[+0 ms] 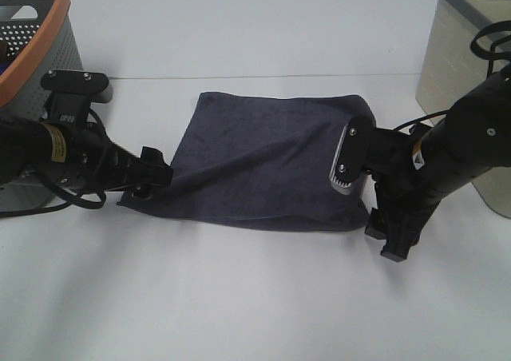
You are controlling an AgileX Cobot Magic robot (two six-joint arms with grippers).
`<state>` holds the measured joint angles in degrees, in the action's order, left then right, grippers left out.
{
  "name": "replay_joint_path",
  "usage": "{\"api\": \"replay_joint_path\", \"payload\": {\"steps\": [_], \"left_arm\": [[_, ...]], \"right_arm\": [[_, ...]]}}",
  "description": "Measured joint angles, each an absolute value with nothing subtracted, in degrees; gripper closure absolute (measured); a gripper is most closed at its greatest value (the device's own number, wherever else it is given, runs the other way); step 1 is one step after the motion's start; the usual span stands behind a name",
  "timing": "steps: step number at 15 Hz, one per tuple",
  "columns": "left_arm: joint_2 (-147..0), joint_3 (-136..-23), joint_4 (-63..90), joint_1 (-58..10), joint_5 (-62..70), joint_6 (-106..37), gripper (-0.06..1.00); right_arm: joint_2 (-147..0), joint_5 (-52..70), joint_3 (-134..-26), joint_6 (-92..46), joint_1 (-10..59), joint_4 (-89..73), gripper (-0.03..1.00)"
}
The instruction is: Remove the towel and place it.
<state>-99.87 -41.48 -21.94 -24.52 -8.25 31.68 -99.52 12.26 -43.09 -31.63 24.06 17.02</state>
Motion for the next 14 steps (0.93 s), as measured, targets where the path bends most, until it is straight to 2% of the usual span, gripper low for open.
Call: {"api": "replay_joint_path", "payload": {"steps": [2, 3, 4, 5, 9, 12, 14], "left_arm": [[-97.4, -43.72, -22.0, -24.52, -4.76, 32.09, 0.01], [-95.28, -50.71, -22.17, -24.52, -0.8, 32.2, 0.01], [-95.28, -50.71, -22.17, -24.52, -0.8, 32.2, 0.01], [-95.0, -59.36, -22.23, -24.52, 3.84, 32.2, 0.01], [-95.0, -75.92, -22.35, -24.41, 16.5, 29.11, 0.01], [-95.0, -89.21, -22.57, -21.08, 32.72, 24.12, 0.01], [-95.0, -95.28, -20.34, -16.9, 42.06, 19.48, 0.01]], "right_arm": [[-94.31, 11.06, -43.09, -30.25, 24.06, 17.02, 0.26], [-89.32, 8.88, -44.86, -26.24, 24.06, 17.07, 0.26], [-89.32, 8.88, -44.86, -26.24, 24.06, 17.07, 0.26], [-86.75, 8.71, -50.02, -19.37, 24.01, 17.36, 0.26], [-86.46, 12.26, -61.19, -8.31, 24.01, 18.74, 0.26], [-86.52, 21.26, -72.71, 7.79, 22.92, 24.64, 0.28], [-86.69, 31.63, -80.9, 21.37, 19.02, 27.73, 0.29]]}}
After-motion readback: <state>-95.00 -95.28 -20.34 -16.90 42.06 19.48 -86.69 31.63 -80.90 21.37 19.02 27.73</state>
